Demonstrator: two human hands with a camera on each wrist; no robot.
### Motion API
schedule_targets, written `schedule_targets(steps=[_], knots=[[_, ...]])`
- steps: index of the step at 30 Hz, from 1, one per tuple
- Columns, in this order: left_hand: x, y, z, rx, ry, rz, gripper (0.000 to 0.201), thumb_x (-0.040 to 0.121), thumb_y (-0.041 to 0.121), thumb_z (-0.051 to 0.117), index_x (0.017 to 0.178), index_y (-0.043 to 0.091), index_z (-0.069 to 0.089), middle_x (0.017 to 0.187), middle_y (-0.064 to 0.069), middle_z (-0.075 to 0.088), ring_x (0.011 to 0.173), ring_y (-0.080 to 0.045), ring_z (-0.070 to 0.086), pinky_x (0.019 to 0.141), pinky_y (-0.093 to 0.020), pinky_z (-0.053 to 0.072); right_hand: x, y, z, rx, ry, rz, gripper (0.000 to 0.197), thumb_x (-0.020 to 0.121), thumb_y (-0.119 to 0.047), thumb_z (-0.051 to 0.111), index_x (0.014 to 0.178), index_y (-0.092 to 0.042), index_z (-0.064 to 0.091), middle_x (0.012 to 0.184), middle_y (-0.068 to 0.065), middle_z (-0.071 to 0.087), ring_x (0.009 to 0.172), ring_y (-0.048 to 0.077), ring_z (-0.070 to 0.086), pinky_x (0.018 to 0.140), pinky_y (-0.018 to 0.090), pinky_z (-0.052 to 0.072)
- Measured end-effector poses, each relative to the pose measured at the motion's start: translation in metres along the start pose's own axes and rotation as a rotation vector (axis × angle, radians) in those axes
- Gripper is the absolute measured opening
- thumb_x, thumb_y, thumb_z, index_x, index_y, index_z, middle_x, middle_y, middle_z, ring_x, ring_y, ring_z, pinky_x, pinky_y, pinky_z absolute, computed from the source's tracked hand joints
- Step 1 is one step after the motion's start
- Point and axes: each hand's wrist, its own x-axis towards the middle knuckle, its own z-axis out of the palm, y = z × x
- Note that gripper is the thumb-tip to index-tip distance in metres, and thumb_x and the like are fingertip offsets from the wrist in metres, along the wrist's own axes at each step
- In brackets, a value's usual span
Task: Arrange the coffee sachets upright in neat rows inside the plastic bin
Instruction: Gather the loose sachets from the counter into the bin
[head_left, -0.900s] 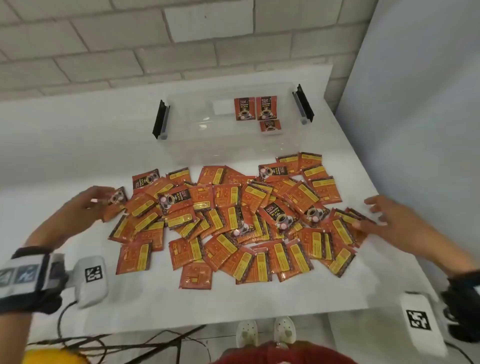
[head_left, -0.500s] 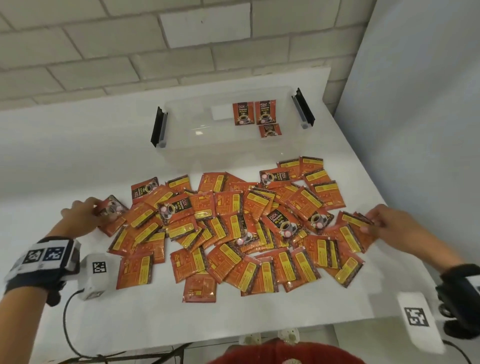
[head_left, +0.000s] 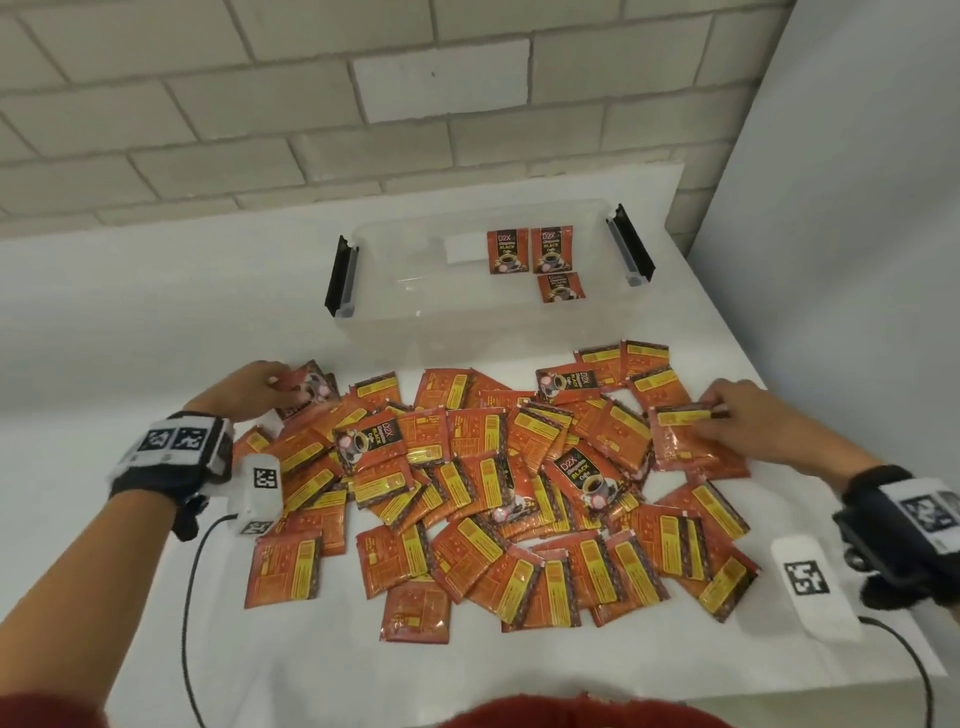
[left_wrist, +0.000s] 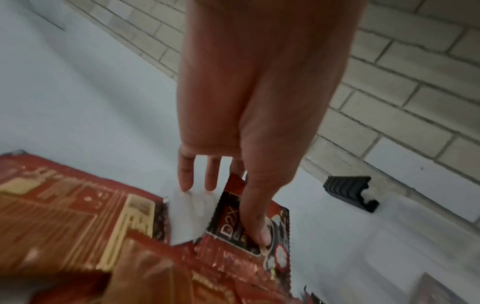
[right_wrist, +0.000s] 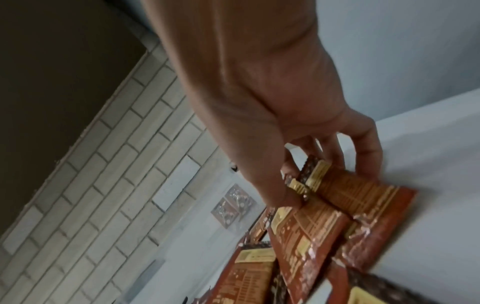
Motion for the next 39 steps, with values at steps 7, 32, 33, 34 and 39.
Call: schedule_targets(steps=[7,32,33,34,39], knots=[[0.013,-0.007,0.009,-0.113,0.041,-0.011,0.052,0.081,0.006,0.074,0.126,0.006,0.048,0.113,-0.017,0.057,0.100,-0.029,0.054,0.088,-0.043,0.045,0.017,0.002,0.003,0.133,-0.060,0.083,0.024,0.095,-0.025,0.057,0.110,-0.012,0.043,0.093,0.008,0.065,0.081,0.019,0.065,0.068,0.031,0.053],[0.001,0.037,0.023,-0.205,-0.105,0.017,0.022,0.086,0.028,0.070,0.102,0.013,0.070,0.083,-0.007,0.075,0.080,-0.028,0.071,0.087,-0.049,0.053,0.048,-0.023,-0.029,0.437,-0.020,0.099,0.055,0.076,-0.020,0.081,0.115,-0.021,0.041,0.095,0.001,0.064,0.074,0.015,0.067,0.055,0.025,0.051],[0.001,0.039,0.022,-0.223,-0.095,0.002,0.021,0.085,0.027,0.071,0.101,0.014,0.070,0.083,-0.007,0.075,0.079,-0.028,0.071,0.086,-0.048,0.053,0.054,-0.026,-0.028,0.440,-0.029,0.095,0.061,0.076,-0.020,0.081,0.119,-0.021,0.039,0.097,0.001,0.063,0.078,0.017,0.067,0.059,0.027,0.052],[0.000,0.041,0.020,-0.244,-0.086,0.002,0.020,0.084,0.027,0.071,0.100,0.014,0.070,0.082,-0.007,0.075,0.079,-0.028,0.071,0.083,-0.046,0.054,0.059,-0.028,-0.025,0.441,-0.038,0.090,0.064,0.075,-0.018,0.082,0.121,-0.021,0.037,0.098,0.001,0.062,0.081,0.017,0.066,0.061,0.028,0.052],[-0.014,0.044,0.001,-0.348,-0.082,0.071,0.018,0.084,0.023,0.069,0.100,0.013,0.069,0.082,-0.008,0.075,0.076,-0.027,0.070,0.068,-0.033,0.051,0.076,-0.031,-0.013,0.422,-0.093,0.065,0.069,0.073,-0.017,0.083,0.122,-0.020,0.035,0.108,0.005,0.062,0.092,0.022,0.065,0.077,0.037,0.056]])
